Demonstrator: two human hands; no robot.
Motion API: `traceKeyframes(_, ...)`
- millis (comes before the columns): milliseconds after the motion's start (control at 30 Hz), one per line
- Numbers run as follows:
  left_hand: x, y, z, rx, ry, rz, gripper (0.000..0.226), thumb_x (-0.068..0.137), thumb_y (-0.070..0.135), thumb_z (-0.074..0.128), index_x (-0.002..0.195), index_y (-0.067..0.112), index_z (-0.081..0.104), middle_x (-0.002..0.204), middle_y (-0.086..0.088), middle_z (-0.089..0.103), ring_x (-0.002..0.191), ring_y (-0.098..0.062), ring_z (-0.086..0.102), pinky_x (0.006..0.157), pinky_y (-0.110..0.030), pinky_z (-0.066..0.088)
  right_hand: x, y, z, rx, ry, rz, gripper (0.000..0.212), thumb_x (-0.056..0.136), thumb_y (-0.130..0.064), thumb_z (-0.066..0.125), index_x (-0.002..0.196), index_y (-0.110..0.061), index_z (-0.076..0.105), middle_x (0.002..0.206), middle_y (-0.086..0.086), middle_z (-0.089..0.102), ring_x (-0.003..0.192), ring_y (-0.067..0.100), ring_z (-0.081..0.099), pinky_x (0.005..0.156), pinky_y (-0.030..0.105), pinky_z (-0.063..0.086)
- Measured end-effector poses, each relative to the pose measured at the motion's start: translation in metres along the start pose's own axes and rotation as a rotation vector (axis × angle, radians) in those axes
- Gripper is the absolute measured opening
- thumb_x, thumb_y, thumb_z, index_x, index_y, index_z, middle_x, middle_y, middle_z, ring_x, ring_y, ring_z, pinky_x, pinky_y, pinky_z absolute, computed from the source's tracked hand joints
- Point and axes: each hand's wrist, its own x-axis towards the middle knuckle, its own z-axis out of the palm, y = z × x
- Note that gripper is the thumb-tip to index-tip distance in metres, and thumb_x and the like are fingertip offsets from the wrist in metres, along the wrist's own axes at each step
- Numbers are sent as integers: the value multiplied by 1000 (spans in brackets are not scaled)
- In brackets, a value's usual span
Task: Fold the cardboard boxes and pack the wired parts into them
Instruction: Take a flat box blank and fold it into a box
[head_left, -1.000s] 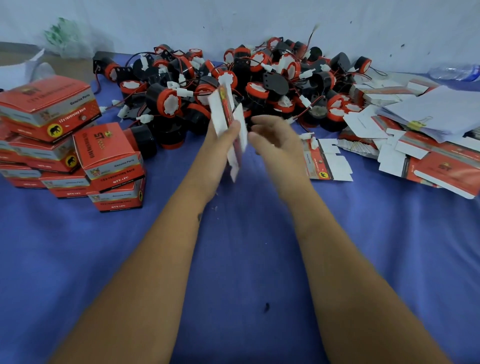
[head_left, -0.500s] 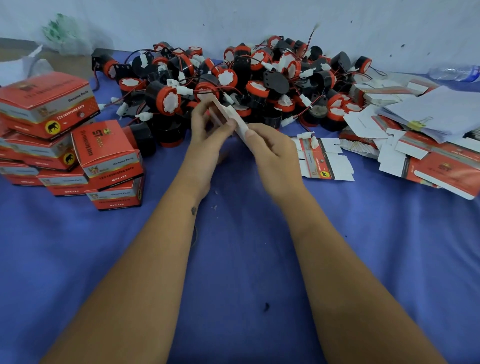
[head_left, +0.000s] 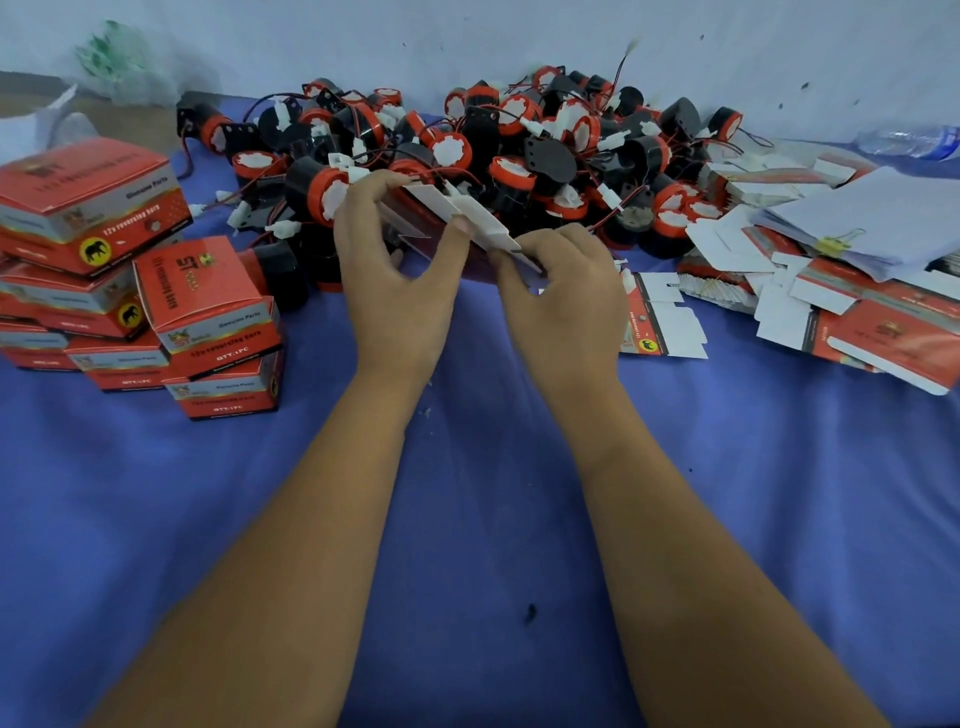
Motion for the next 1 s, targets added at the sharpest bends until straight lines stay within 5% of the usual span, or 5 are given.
traceKeyframes(200,10,-4,-5,-89,196,-145,32,86,23,73,107,23,49,125,-22,55,105,-19,63,92,-34,54,0,2,3,-115,114,-339,20,79,5,69,92,-7,77,81,12,65,74,32,58,63,42,46)
traceKeyframes(367,14,-8,-8,-151,271,-224,37,80,17,75,103,21,46,132,-24,50,106,-19,62,88,-29,56,-2,6,8,-99,40,-375,26,78,5,68,95,-11,78,86,12,65,78,32,59,65,45,46)
traceKeyframes(667,13,-12,-10,-25,34,-178,40,78,10,75,97,28,44,124,-23,50,110,-31,57,95,-46,51,0,14,6,187,-197,38,18,90,-7,64,104,-12,73,95,2,68,83,12,60,75,26,50)
traceKeyframes(833,8,-10,-2,67,-101,-1,32,81,-4,60,107,13,51,123,-25,50,116,-35,54,87,-16,47,2,21,7,135,-235,256,18,98,-16,54,109,-12,68,98,0,69,86,18,61,78,38,52)
traceKeyframes(1000,9,-13,-5,111,-177,18,32,83,-2,58,115,0,55,130,-18,52,136,-35,41,108,-47,41,-2,17,6,-65,-248,144,17,94,-29,57,106,-23,69,94,-7,64,80,12,55,62,28,42)
